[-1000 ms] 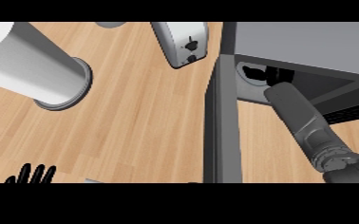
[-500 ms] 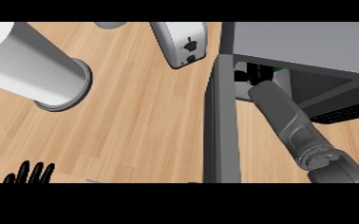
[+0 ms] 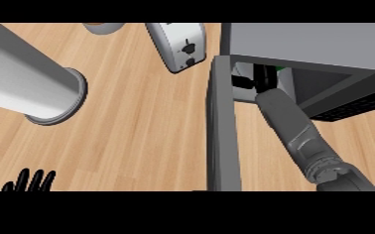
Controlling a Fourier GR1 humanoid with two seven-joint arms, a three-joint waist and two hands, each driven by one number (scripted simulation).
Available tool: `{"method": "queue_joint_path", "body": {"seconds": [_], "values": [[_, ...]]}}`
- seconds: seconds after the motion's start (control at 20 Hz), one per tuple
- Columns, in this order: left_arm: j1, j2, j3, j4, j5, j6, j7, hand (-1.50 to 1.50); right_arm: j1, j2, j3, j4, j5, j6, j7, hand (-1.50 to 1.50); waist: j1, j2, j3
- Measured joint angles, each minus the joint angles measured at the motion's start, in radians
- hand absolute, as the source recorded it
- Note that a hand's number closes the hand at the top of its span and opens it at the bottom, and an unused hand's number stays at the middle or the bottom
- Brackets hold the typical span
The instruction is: Pick up the milk, place it into the microwave and close the microwave
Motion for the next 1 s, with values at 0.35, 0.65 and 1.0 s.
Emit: {"method": "queue_joint_path", "body": {"seconds": [0.35,0.65,1.0], "values": [[0.022,-0.004,-0.001,-0.006,-0.004,-0.004,-0.009,-1.5,0.072,0.026,-0.094,-0.041,-0.095,0.179,-0.116,-1.5,-0.031,-0.019,-0.001],[0.055,-0.01,-0.004,-0.036,-0.008,0.004,0.003,-1.5,0.132,0.042,-0.142,-0.049,-0.146,0.319,-0.205,-1.5,-0.054,-0.037,-0.002],[0.119,-0.025,-0.026,-0.068,-0.022,0.0,0.006,-1.5,0.234,0.054,-0.161,-0.062,-0.165,0.411,-0.307,-1.5,-0.081,-0.054,-0.003]]}}
